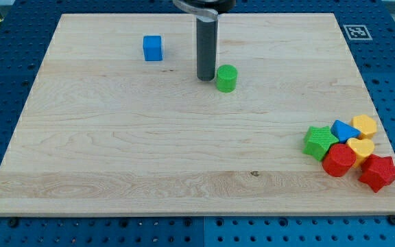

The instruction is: Move green circle towards green star

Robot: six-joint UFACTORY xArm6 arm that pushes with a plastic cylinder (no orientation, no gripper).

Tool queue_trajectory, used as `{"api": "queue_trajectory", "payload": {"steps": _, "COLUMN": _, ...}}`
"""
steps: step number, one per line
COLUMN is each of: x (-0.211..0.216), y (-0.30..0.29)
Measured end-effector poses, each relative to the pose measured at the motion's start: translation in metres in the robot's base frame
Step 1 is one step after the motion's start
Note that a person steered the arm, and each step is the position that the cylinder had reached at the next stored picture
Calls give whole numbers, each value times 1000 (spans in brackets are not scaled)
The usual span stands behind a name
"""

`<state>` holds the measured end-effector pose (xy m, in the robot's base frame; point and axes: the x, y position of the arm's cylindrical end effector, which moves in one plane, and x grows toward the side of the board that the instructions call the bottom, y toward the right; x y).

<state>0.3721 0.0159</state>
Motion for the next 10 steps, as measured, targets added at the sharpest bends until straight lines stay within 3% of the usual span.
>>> {"api": "queue_trajectory", "payload": {"steps": 5, "x": 53, "y": 160}}
{"api": "queue_trajectory", "payload": {"steps": 10, "x": 88, "y": 174}}
